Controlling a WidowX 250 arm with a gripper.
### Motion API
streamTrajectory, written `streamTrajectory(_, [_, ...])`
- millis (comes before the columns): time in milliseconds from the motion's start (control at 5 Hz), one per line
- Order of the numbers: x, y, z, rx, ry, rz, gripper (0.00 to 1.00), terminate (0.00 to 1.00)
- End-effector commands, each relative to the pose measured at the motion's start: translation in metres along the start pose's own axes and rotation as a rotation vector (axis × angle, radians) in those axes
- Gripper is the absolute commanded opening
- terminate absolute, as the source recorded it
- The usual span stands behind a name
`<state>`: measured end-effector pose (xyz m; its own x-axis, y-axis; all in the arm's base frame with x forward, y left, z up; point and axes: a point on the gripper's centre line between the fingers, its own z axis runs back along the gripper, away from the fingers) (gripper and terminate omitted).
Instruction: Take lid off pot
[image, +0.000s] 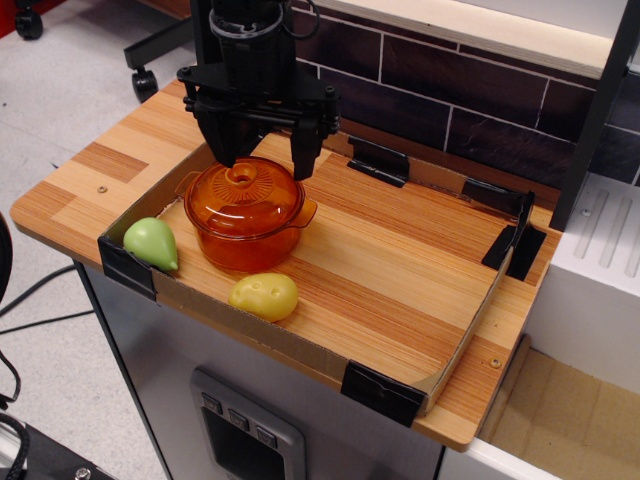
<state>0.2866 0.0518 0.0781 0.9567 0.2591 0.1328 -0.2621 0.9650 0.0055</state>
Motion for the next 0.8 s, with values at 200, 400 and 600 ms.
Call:
streamTrajectory(200, [-0.003,0.022,-0.008,0.043,0.003,-0.003,1.0,0.0])
streamTrajectory(400, [-0.003,0.021,-0.015,0.055,0.022,0.002,1.0,0.0])
streamTrajectory(600, [-0.004,0.021,-0.018,0.062,0.021,-0.01,1.0,0.0])
